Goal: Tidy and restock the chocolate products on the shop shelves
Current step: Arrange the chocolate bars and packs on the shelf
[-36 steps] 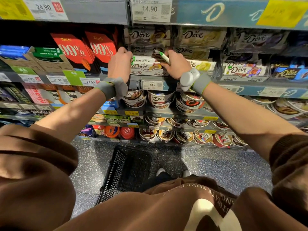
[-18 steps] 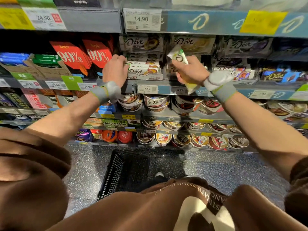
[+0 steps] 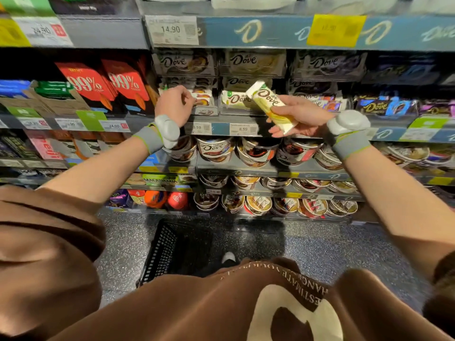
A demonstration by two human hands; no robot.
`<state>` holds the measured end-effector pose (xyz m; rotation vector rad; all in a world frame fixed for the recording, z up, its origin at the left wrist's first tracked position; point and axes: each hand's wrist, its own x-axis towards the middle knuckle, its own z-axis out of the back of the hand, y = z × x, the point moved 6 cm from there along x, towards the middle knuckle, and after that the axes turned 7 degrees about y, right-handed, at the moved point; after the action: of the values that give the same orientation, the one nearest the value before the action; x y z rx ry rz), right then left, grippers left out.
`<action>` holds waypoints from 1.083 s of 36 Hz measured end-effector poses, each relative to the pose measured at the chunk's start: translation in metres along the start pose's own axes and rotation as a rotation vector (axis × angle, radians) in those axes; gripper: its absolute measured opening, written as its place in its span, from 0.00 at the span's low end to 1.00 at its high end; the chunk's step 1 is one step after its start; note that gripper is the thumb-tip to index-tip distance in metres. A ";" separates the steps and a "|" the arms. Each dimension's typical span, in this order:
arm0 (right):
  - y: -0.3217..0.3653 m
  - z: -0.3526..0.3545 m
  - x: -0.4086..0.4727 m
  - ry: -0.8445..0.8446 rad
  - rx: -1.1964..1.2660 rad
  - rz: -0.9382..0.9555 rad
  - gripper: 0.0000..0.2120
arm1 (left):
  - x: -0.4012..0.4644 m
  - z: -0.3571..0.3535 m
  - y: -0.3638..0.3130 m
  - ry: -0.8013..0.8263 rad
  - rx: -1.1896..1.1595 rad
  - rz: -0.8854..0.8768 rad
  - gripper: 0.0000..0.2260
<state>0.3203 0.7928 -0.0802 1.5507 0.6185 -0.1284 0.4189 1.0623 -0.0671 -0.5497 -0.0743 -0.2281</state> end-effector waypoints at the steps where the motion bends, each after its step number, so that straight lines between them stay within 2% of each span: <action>1: 0.001 0.002 0.001 -0.045 -0.079 -0.001 0.12 | -0.001 -0.001 0.001 0.010 -0.042 0.015 0.08; 4: 0.003 0.011 -0.005 -0.129 -0.157 -0.003 0.06 | -0.003 -0.011 -0.010 0.039 -0.151 0.021 0.08; 6: 0.004 0.013 -0.005 -0.150 -0.160 0.019 0.06 | -0.004 -0.013 -0.018 0.061 -0.166 0.008 0.08; 11: 0.008 0.016 -0.006 -0.109 -0.267 0.118 0.05 | -0.002 -0.018 -0.028 0.085 -0.168 -0.014 0.06; 14: 0.008 0.022 -0.007 -0.144 -0.264 0.172 0.13 | 0.000 -0.022 -0.032 0.132 -0.274 -0.025 0.04; 19: 0.010 0.020 -0.010 -0.181 -0.299 0.222 0.11 | -0.002 -0.032 -0.048 0.231 -0.419 -0.093 0.07; 25: 0.006 0.018 -0.005 -0.202 -0.371 0.205 0.08 | 0.002 -0.046 -0.058 0.303 -0.469 -0.097 0.13; 31: 0.004 0.013 -0.006 -0.254 -0.392 0.217 0.06 | -0.002 -0.059 -0.056 0.428 -0.470 -0.088 0.15; 35: -0.002 0.014 0.002 -0.270 -0.400 0.213 0.12 | -0.002 -0.064 -0.049 0.447 -0.442 -0.062 0.13; 39: -0.011 0.014 0.009 -0.297 -0.413 0.194 0.16 | -0.002 -0.068 -0.044 0.467 -0.397 -0.055 0.16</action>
<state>0.3271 0.7818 -0.0955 1.1536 0.2369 -0.0761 0.4071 0.9900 -0.1028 -0.8763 0.4180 -0.4237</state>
